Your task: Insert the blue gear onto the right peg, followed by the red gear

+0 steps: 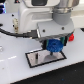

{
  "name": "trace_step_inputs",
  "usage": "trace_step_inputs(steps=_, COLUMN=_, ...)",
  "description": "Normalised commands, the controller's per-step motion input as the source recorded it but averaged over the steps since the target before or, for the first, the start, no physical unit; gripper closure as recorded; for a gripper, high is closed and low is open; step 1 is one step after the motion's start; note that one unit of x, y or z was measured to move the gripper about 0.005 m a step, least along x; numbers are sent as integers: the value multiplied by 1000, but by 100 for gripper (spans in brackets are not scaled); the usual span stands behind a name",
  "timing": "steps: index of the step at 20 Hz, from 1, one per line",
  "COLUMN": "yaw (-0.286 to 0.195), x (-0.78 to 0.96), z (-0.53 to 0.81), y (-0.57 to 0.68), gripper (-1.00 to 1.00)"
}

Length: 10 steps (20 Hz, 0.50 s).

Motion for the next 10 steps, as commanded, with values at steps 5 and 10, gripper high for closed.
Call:
trace_step_inputs(steps=5, yaw=0, x=106, z=8, y=-26, gripper=100)
trace_step_inputs(steps=10, yaw=0, x=222, z=33, y=-3, gripper=100)
